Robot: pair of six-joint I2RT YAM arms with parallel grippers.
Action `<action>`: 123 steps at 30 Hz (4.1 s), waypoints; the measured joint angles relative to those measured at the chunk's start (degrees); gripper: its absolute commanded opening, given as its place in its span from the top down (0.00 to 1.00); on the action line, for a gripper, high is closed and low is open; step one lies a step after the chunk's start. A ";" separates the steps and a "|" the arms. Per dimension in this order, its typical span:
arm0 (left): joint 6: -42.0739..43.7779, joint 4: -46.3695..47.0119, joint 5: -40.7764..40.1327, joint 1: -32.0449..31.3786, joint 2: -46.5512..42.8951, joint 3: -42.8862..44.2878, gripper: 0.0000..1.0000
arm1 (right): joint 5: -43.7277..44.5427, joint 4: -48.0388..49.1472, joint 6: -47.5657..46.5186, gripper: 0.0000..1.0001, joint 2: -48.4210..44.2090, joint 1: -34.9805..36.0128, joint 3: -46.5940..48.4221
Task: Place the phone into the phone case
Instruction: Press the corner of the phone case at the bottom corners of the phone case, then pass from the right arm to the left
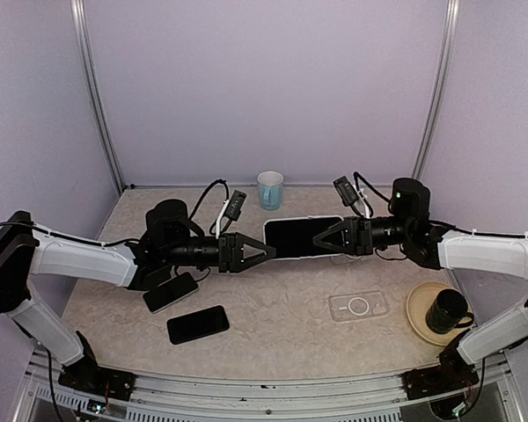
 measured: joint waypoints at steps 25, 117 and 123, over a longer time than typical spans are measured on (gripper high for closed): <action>-1.03 0.26 -0.42 0.81 1.97 -0.61 0.53 | 2.29 -4.28 -4.11 1.00 -0.33 -0.07 -0.83; 74.31 -23.17 -47.84 -18.97 3.91 10.12 0.01 | 7.13 -21.59 -7.19 1.00 9.57 7.02 6.97; 74.18 -23.17 -46.88 -18.69 4.20 10.12 0.01 | 6.95 -21.53 -7.17 1.00 9.97 7.32 7.69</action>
